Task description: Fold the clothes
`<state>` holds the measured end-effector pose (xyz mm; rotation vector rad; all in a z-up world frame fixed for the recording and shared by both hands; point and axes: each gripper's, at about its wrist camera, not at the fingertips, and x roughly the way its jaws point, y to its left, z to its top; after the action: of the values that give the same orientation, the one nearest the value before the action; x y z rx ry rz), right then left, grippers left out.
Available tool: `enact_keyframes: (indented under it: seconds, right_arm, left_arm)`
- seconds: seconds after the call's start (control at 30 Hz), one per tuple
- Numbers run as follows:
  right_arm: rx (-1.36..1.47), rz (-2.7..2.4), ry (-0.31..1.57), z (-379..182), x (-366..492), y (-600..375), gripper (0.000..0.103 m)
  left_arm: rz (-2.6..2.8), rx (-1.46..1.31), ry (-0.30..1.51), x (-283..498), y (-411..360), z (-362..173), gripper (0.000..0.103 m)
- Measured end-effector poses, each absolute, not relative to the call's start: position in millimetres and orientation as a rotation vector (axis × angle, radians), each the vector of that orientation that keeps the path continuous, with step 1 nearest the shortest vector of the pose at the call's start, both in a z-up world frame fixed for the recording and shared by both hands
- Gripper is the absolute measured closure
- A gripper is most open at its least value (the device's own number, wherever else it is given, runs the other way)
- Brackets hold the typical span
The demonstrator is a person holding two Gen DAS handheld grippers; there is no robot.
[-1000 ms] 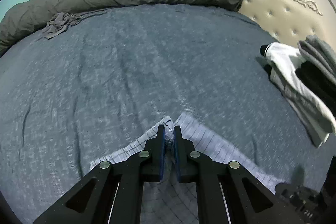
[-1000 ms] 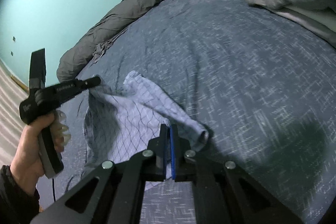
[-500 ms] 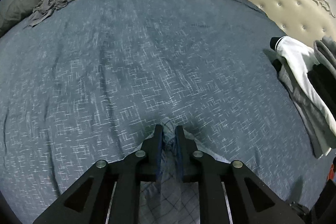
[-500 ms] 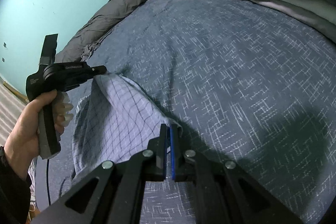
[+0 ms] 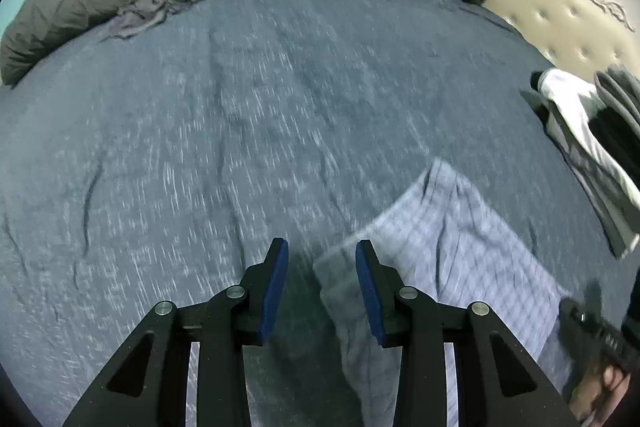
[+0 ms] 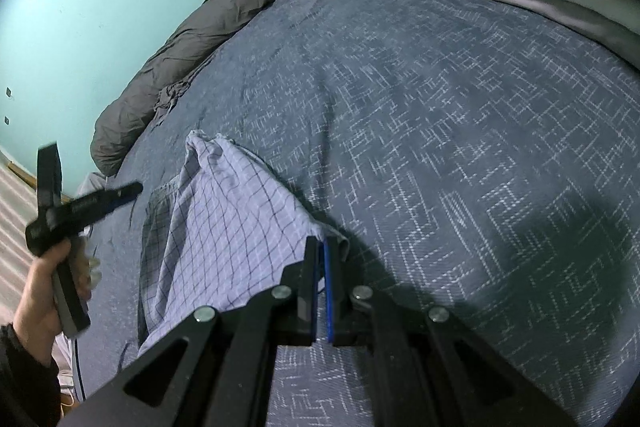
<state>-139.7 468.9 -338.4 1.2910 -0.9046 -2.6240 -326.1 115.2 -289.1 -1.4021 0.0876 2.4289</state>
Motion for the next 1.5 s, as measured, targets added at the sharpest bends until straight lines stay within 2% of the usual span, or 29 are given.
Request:
enact_keyframes:
  seconds: [0.27,0.33,0.4,0.5,0.6,1.13,1.5]
  right_arm:
    - [1.302,-2.627,-0.901,-341,-142,469,0.101]
    - [1.306,-2.62,-0.901,-342,-143,468,0.101]
    - [1.309,-2.619,-0.899,-343,-144,468,0.101]
    - [1.309,-2.62,-0.904,-343,-144,470,0.101]
    - [1.312,-2.62,-0.905,-344,-144,470,0.101]
    - [1.322,-2.632,-0.884,-347,-148,475,0.101]
    - [1.338,-2.642,-0.862,-345,-146,473,0.101]
  left_arm:
    - [2.357,-1.43,-0.011,-316,110,-306,0.065]
    - [2.342,-1.423,-0.023,-314,113,-306,0.068]
    - [2.327,-1.422,-0.019,-313,115,-307,0.082]
    - [2.328,-1.415,-0.008,-313,117,-307,0.092]
    - [2.344,-1.399,-0.019,-313,114,-302,0.096]
    - [2.377,-1.462,-0.348,-346,76,-312,0.098]
    - [2.333,-1.49,-0.261,-351,88,-315,0.096]
